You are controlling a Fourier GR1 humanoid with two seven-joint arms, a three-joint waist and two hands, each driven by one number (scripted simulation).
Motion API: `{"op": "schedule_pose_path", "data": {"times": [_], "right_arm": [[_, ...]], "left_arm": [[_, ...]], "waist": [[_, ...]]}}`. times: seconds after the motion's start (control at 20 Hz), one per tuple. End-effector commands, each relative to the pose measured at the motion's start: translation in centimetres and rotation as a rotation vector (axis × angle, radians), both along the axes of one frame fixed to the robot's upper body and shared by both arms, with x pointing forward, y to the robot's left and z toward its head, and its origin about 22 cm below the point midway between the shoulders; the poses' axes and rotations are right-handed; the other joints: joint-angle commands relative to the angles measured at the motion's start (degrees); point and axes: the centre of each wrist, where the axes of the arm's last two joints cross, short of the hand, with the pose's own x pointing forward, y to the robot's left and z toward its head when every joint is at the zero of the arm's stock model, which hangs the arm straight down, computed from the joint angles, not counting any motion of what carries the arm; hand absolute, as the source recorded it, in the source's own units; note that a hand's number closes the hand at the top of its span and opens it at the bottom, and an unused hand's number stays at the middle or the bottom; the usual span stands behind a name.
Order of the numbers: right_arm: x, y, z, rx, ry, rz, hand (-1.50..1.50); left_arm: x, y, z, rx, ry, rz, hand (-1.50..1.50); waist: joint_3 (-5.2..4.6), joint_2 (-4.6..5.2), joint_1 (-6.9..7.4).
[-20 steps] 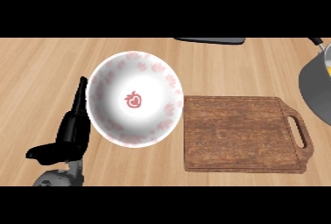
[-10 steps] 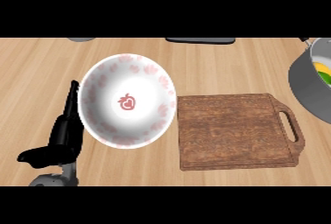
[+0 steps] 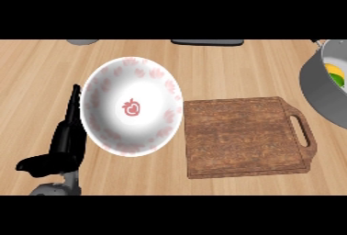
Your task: Pick the lemon from the cutting board and place it in the pot
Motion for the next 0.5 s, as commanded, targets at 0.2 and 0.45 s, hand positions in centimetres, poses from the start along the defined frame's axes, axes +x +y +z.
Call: {"op": "schedule_pose_path", "data": {"times": [0.2,0.45], "right_arm": [[-0.8,-0.3,-1.6,0.029,-0.293,-0.044,-1.50],[-0.8,0.0,-0.1,-0.246,-0.635,-0.038,-1.50]], "left_arm": [[-0.9,-0.5,-1.0,-0.010,0.088,-0.039,0.00],[-1.2,0.0,-1.5,-0.013,0.080,-0.023,0.00]], "waist": [[-0.29,-0.22,-0.75],[-0.27,-0.25,-0.81]]}}
